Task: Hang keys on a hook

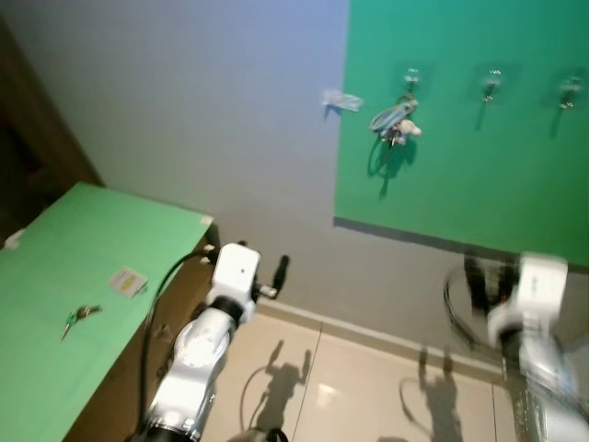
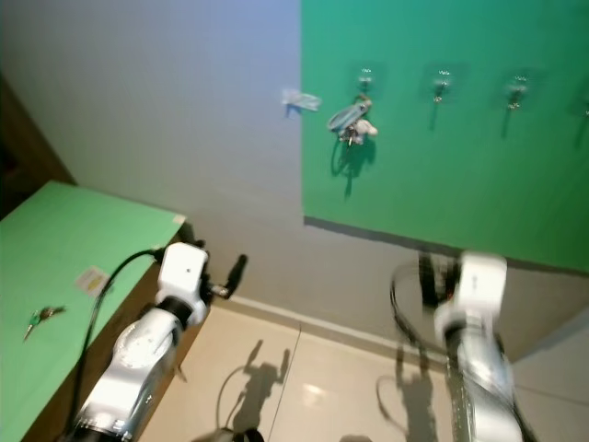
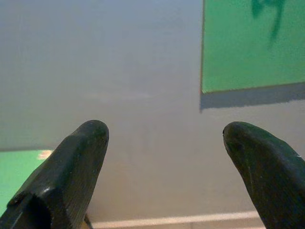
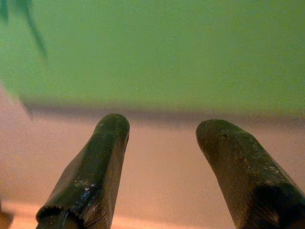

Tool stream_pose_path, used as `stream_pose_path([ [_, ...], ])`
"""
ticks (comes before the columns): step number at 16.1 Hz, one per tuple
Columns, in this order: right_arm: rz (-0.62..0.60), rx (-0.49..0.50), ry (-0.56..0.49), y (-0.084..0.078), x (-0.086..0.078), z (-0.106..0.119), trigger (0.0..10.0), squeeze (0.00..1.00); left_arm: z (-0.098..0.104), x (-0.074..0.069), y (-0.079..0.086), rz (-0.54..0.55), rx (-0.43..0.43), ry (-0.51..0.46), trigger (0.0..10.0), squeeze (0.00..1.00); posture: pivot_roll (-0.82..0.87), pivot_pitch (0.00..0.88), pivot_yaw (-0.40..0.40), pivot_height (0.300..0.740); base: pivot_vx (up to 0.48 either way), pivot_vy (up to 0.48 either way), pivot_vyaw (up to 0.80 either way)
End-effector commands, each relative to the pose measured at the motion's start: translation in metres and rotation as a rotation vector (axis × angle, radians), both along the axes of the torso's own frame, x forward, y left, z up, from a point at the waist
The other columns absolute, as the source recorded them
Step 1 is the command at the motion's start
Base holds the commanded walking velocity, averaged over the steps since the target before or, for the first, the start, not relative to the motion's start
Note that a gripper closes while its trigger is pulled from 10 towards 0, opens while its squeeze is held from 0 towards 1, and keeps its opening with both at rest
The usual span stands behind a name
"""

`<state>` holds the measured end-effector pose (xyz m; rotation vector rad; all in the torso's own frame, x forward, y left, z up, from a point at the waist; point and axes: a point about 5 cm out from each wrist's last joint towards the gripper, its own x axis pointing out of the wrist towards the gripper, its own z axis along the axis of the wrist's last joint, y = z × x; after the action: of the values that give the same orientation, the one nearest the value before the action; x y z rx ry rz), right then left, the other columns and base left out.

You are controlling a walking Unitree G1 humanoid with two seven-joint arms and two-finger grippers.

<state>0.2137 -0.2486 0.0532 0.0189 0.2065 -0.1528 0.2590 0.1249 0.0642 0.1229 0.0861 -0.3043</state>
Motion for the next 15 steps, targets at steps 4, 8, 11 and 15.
stream_pose_path([
  [4, 0.154, 0.135, -0.017, 0.042, -0.011, -0.013, 10.0, 0.0, -0.006, -0.04, 0.038, 0.123, 0.02, -0.024, 10.0, 0.0, -0.22, 0.011, 0.129, 0.74, 0.0, 0.0, 0.0],
  [8, 0.279, 0.137, -0.076, 0.075, 0.012, -0.003, 10.0, 0.0, 0.002, -0.013, 0.02, 0.064, -0.034, -0.001, 10.0, 0.0, -0.2, 0.033, 0.12, 0.74, 0.0, 0.0, 0.0],
  [11, 0.308, 0.119, -0.095, 0.075, 0.021, 0.002, 10.0, 0.0, 0.007, -0.007, 0.02, 0.051, -0.066, -0.005, 10.0, 0.0, -0.2, 0.034, 0.117, 0.74, 0.0, 0.244, 0.0],
  [15, 0.305, 0.118, -0.098, 0.076, 0.033, 0.003, 10.0, 0.0, 0.007, -0.002, 0.019, 0.034, -0.077, 0.011, 10.0, 0.0, -0.2, 0.026, 0.117, 0.74, 0.0, 0.48, 0.0],
])
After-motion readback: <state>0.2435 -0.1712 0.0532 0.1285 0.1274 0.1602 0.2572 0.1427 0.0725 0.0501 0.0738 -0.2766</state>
